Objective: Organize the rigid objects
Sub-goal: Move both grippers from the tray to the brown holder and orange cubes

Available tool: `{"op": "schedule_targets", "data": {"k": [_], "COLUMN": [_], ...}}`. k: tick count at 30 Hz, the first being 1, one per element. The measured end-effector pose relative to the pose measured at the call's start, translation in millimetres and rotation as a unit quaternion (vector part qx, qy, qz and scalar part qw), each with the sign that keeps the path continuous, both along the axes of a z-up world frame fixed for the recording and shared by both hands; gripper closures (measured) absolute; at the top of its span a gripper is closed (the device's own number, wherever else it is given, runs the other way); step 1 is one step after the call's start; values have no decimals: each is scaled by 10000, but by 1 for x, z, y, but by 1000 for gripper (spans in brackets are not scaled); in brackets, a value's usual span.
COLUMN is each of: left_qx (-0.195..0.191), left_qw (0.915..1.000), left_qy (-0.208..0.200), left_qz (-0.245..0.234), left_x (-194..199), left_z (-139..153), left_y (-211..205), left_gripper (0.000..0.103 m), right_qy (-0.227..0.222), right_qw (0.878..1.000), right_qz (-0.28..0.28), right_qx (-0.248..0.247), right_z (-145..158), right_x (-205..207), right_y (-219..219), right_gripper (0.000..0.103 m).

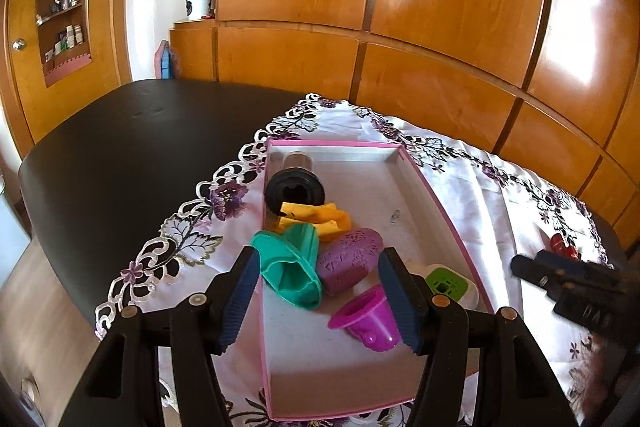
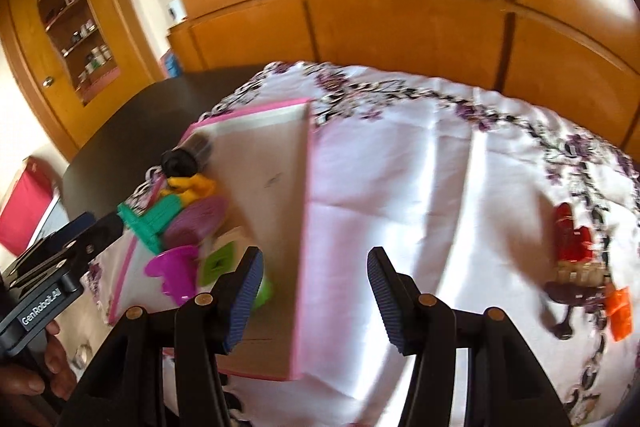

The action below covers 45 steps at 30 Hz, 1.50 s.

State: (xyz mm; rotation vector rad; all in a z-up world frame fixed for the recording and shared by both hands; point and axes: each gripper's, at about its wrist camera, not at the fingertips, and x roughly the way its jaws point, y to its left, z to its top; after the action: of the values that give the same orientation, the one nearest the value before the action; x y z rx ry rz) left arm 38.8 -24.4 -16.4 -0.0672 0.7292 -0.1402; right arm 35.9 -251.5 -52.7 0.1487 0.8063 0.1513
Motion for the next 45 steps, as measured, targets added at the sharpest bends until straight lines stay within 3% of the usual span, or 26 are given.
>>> {"op": "schedule_targets", "data": {"k": [16,24,29,31,38,45], "left_qx": [256,537,668,647,672,407], "left_qw": [9972,9888,9811,9783,9604,9438], "left_qy": [-197,-291,-209,-108,217,713], "left_qz": [-669,-1358,-1802,-1966,-2694,-3202], "left_x": [-7,-12,-14,-15,-28,-29], "left_z": [17,26,23,19,1,-14], "left_y": [-50,-104,-143,-157,-205,-244], "left_gripper": [40,39,39,39,39,39], "right_qy": [-174,-228,-159,-208,-113,-5], "right_qw": [9885,9609,9403,9354,9290,9266], "right_qz": [-1364,-2647,-3399,-3525,-3659,-3674], "right_qx": [-636,-784,117,193,537,799], "right_z": [26,17,4,5,0,-5], "right_x": [-20,-42,-58,-62,-66,-68], "right_y": [-145,-244,-292,-297,-309,-314], "right_gripper": [48,48,48,48,48,48]}}
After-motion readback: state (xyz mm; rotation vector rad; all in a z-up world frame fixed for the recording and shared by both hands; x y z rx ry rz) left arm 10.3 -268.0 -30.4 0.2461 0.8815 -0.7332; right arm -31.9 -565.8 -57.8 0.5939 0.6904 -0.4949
